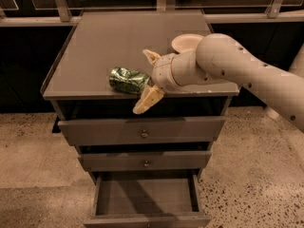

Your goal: Pick green can from bottom drawer and place on counter

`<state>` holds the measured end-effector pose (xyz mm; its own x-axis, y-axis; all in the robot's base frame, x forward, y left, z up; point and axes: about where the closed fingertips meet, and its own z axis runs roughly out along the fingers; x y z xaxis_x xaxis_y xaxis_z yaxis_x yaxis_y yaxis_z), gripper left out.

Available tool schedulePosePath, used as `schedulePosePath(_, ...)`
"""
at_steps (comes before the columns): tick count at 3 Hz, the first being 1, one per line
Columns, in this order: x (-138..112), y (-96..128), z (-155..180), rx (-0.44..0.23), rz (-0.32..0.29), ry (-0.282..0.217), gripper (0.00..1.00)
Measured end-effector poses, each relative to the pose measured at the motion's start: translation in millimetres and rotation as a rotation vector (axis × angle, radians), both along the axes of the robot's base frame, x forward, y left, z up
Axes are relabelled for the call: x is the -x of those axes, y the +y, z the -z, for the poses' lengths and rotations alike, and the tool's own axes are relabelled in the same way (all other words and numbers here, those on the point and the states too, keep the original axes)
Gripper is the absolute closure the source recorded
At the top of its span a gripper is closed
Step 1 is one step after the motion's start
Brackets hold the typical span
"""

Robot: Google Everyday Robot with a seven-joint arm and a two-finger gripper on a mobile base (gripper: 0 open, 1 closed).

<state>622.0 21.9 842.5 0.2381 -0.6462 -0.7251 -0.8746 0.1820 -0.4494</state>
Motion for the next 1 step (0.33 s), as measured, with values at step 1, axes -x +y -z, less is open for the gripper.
schedulePosePath(1,0.0,0.0,0.0,0.0,0.0,0.0,0.0)
